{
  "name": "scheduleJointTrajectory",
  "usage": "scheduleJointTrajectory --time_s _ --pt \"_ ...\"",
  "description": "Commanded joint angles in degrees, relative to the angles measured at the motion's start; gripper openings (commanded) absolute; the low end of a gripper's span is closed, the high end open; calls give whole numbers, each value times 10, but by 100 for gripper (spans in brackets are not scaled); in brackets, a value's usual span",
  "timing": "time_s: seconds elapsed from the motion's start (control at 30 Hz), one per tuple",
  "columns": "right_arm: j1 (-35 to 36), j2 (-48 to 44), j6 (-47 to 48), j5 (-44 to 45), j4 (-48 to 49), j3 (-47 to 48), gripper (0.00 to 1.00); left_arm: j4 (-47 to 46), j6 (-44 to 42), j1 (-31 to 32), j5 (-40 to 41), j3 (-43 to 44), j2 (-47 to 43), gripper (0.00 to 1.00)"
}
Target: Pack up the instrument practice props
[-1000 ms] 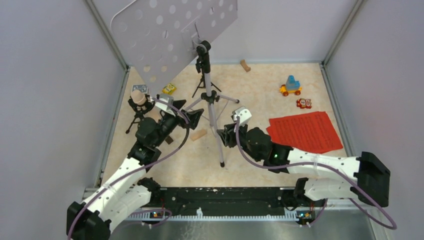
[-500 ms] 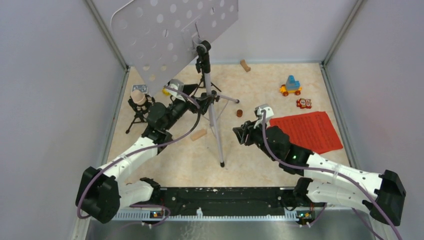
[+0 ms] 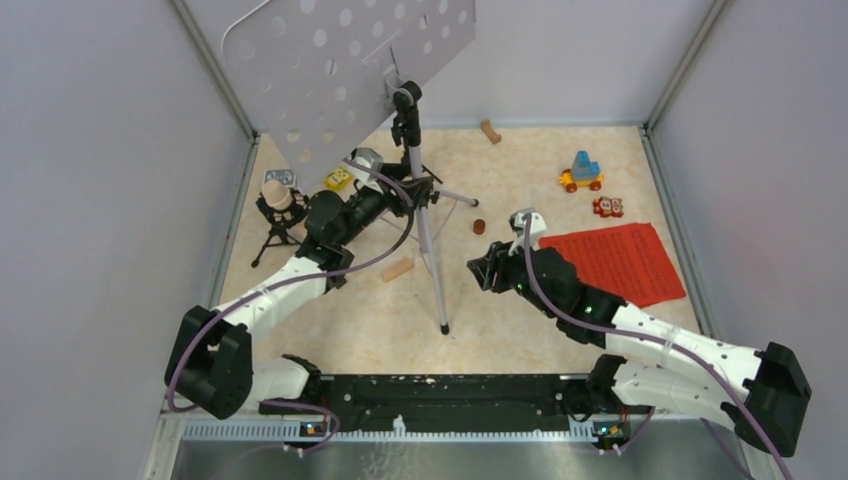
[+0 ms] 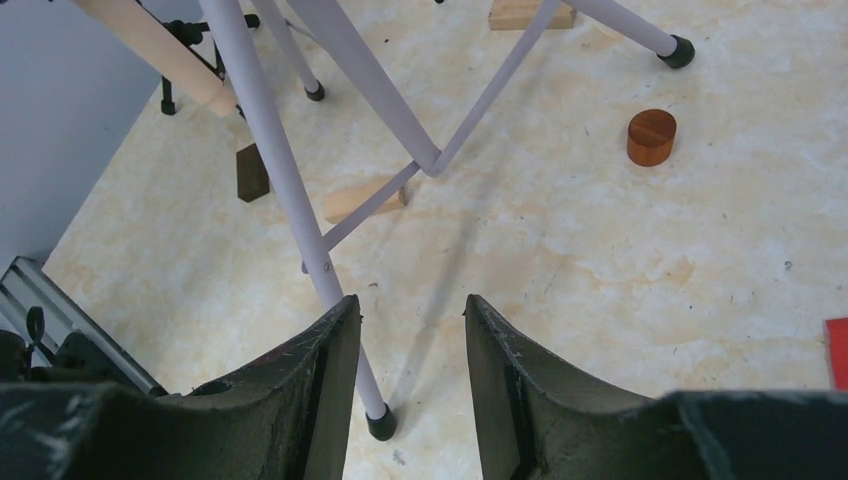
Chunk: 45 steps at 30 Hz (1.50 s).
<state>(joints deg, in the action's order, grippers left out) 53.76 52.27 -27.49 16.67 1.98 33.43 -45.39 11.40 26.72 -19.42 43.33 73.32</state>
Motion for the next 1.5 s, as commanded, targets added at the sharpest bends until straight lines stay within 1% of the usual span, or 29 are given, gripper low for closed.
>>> scheduleJointTrajectory --time_s 0.0,0.03,0.13,0.17,0.23,0.37,0.47,0.57,0.77,0.87,1.0,1.23,1.47 --pt "-13 -1 -22 -16 1 28 43 -27 -19 2 -33 33 4 50" --pt "-18 1 -28 -22 -3 32 43 -21 -22 2 -37 36 4 42" --pt "-48 14 -57 -64 -25 61 43 10 -40 0 -51 52 8 9" --pt "-65 22 -78 -89 -36 71 43 25 -49 1 -58 58 9 4" --pt "-105 37 -116 -154 -34 91 43 46 -65 1 -76 64 10 0" --pt "-168 73 -214 -257 20 115 43 74 -87 0 -113 65 11 0" --pt "-203 106 -301 -326 118 120 42 87 -100 0 -135 60 15 0" --pt "-220 143 -394 -358 206 124 40 87 -105 0 -144 47 14 0" --pt "-222 211 -468 -373 296 157 38 87 -131 0 -142 29 8 0" --pt "-223 237 -488 -372 317 169 39 92 -142 -1 -141 25 6 0" --pt "-222 267 -496 -384 310 196 39 87 -143 -1 -137 14 5 0" --pt "-222 281 -488 -374 280 200 37 90 -148 -2 -138 21 4 0" --pt "-222 316 -496 -403 300 211 35 91 -150 -4 -140 24 3 0"
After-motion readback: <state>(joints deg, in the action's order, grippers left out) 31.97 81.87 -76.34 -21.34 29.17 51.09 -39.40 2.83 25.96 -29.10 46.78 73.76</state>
